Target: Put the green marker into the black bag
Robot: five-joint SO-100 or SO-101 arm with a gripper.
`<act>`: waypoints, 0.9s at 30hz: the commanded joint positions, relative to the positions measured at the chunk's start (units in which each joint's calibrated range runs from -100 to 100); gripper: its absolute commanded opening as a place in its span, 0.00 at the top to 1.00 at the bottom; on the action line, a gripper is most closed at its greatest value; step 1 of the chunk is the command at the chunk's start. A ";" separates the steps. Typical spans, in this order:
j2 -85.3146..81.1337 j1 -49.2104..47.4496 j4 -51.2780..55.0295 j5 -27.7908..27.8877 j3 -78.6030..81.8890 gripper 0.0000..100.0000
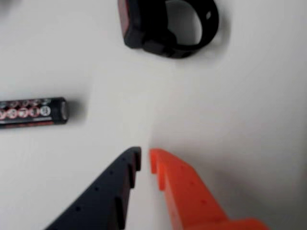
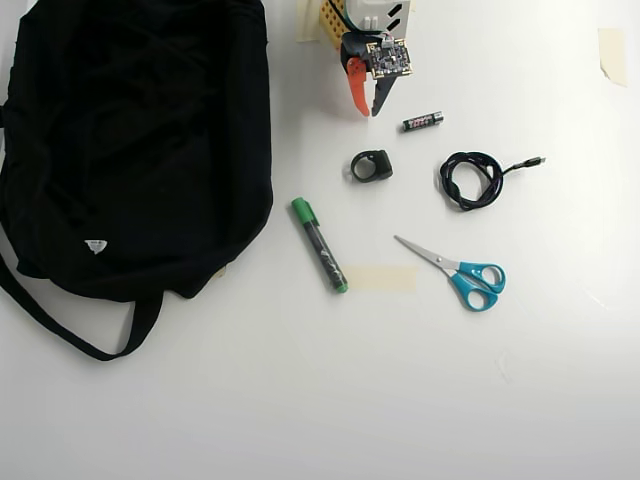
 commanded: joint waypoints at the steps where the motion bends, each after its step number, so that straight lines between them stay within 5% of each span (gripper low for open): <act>1: -0.75 0.01 3.18 0.12 1.10 0.98; 19: 0.08 0.45 -6.73 0.07 -3.39 0.98; 27: 16.18 0.53 -10.26 0.07 -17.23 0.98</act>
